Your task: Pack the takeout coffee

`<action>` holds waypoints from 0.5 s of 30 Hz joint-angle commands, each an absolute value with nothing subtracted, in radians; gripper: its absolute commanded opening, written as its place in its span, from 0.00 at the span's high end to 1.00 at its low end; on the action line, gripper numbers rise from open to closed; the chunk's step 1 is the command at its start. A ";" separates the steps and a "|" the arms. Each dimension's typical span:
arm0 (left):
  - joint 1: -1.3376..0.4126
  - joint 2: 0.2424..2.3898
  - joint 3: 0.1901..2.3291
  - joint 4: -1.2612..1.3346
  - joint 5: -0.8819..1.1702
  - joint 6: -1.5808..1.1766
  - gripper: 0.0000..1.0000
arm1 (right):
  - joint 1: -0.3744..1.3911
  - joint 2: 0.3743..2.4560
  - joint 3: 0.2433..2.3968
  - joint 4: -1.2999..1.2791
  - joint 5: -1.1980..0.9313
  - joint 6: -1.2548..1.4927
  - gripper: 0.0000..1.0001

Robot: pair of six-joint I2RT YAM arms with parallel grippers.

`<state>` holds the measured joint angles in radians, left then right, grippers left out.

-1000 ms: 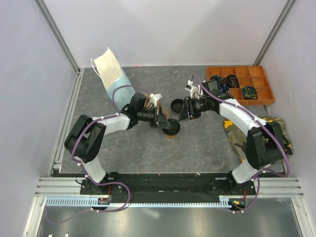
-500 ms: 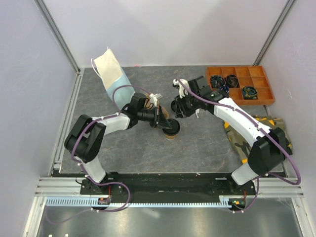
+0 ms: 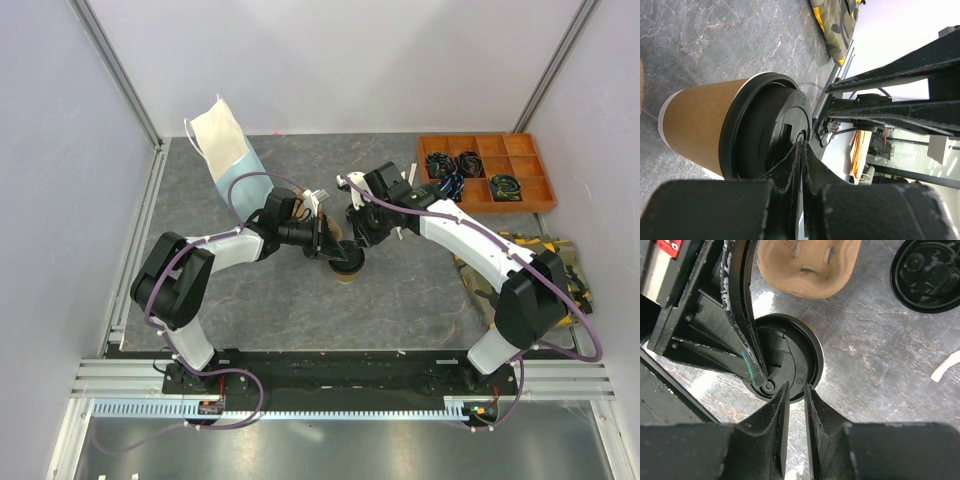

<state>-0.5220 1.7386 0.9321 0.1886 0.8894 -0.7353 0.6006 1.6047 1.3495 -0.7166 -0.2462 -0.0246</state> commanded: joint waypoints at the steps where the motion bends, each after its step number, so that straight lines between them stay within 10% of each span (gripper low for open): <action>1: -0.520 1.761 0.942 0.127 0.828 -0.673 0.94 | 0.606 1.598 1.423 -0.729 -0.213 -0.038 0.76; 15: -0.520 1.766 0.943 0.104 0.819 -0.653 0.94 | 0.606 1.678 1.362 -0.709 -0.247 -0.051 0.83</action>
<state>-0.5220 1.7386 0.9382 0.1730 0.8894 -0.7193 0.6003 1.6352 1.3827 -0.7254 -0.2386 -0.0349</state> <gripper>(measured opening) 0.063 0.178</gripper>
